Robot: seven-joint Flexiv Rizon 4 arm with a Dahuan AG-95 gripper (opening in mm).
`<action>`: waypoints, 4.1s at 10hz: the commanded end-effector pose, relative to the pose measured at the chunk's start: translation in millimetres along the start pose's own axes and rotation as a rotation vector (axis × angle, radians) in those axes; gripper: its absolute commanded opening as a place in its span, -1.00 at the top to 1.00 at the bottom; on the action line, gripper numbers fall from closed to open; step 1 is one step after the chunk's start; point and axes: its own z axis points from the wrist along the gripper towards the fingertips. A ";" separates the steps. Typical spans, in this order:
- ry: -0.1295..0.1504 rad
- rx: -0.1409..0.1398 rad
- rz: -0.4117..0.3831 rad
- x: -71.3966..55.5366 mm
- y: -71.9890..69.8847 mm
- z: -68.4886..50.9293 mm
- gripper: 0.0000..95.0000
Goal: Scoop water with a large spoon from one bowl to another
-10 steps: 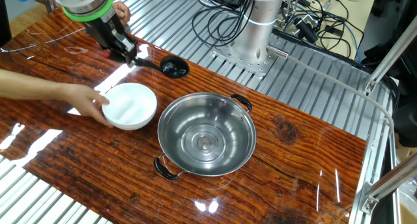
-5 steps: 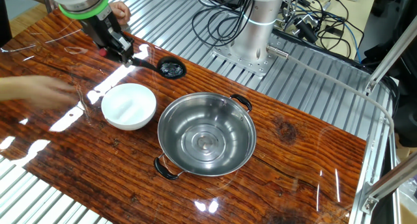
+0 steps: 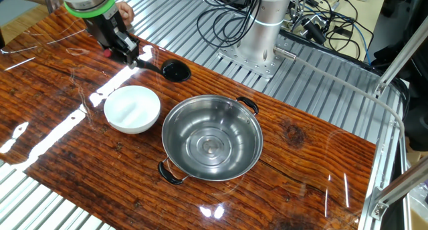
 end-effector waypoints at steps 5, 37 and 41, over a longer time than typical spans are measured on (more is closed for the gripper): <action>-0.010 0.004 0.021 0.6 0.1 1.1 1.00; -0.031 0.039 -0.047 -59.0 -6.4 -18.0 1.00; -0.033 0.043 -0.058 -72.2 -8.0 -19.5 1.00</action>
